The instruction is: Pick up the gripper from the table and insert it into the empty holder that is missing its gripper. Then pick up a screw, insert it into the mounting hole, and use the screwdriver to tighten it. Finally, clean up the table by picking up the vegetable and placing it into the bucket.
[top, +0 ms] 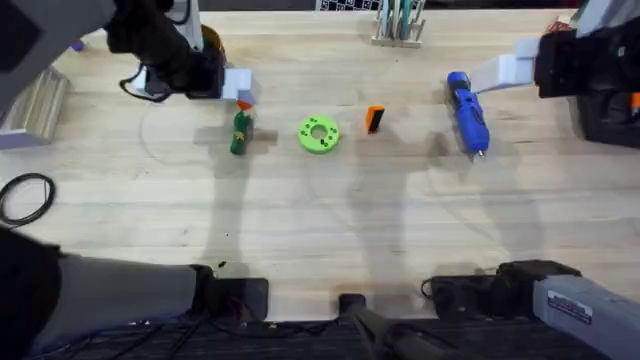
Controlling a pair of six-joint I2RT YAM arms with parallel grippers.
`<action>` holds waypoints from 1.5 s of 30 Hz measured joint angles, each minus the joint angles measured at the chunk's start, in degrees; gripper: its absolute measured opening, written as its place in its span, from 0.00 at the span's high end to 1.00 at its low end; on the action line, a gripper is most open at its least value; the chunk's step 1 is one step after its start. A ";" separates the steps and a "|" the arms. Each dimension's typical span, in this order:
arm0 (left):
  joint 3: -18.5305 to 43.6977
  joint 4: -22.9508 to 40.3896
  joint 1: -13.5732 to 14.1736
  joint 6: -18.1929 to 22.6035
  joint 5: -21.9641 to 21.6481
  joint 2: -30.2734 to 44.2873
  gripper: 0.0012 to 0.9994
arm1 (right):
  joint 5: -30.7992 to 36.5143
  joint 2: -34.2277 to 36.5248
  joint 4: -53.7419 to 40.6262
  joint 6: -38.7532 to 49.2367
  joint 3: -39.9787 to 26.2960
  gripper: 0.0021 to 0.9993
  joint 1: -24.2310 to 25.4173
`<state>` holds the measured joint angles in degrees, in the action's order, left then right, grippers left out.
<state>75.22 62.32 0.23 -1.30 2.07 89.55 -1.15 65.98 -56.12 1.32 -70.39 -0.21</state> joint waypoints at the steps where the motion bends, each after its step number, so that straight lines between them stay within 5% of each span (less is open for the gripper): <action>1: -0.28 -0.31 0.00 0.00 0.01 0.68 0.01 | 0.00 0.00 -0.02 0.00 0.00 0.01 0.00; 17: -16.59 -15.95 0.00 -0.07 0.26 6.42 0.01 | 0.00 0.00 -0.02 0.00 0.00 0.01 0.00; 30: -17.63 -21.55 0.00 -0.09 1.22 6.47 0.03 | 0.00 0.00 -0.02 0.00 0.00 0.01 0.00; 33: -17.63 -21.86 0.07 -0.05 1.68 6.53 0.25 | 0.00 -0.01 -0.03 0.00 0.00 0.01 0.00; 38: -17.61 -22.11 0.40 -0.11 3.28 6.50 0.94 | 0.00 0.00 -0.02 0.00 0.00 0.01 0.00; 45: -17.53 -22.09 0.59 -0.07 3.48 6.46 0.99 | 0.00 0.00 -0.02 0.00 0.00 0.01 0.00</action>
<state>57.69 40.23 0.82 -1.37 5.54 96.01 -1.15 65.98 -56.14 1.32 -70.39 -0.21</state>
